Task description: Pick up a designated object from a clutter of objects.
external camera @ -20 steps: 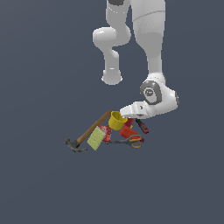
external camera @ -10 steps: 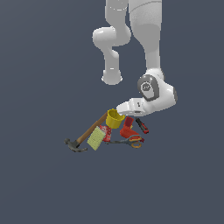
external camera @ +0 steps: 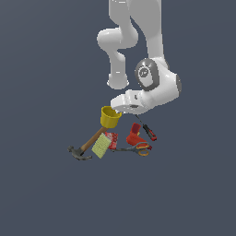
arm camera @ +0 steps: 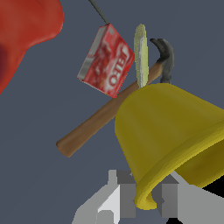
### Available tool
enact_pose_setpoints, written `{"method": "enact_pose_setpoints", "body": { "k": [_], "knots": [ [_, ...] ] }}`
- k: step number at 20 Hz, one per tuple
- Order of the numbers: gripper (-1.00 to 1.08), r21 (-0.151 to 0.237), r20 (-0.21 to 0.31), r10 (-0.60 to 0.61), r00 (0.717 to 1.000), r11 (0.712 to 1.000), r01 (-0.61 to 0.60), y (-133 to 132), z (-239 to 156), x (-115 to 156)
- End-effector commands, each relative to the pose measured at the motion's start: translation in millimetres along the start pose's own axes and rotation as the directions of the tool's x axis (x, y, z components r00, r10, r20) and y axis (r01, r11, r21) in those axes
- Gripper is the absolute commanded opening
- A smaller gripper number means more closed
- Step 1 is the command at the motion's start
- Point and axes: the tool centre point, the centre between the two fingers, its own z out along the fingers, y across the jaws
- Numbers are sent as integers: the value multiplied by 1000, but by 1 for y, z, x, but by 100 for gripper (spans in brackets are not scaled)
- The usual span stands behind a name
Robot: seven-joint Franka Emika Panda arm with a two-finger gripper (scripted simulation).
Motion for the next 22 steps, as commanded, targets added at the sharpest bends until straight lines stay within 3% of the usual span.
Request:
{"method": "enact_pose_setpoints", "body": {
  "k": [1,15,22],
  "knots": [
    [-100,1,0,2,1000,1000,-2,30,-5,-11],
    [-100,0,6,5,1000,1000,-5,201,-36,-76],
    [-100,-1,7,6,1000,1000,-6,268,-49,-98]
  ]
}}
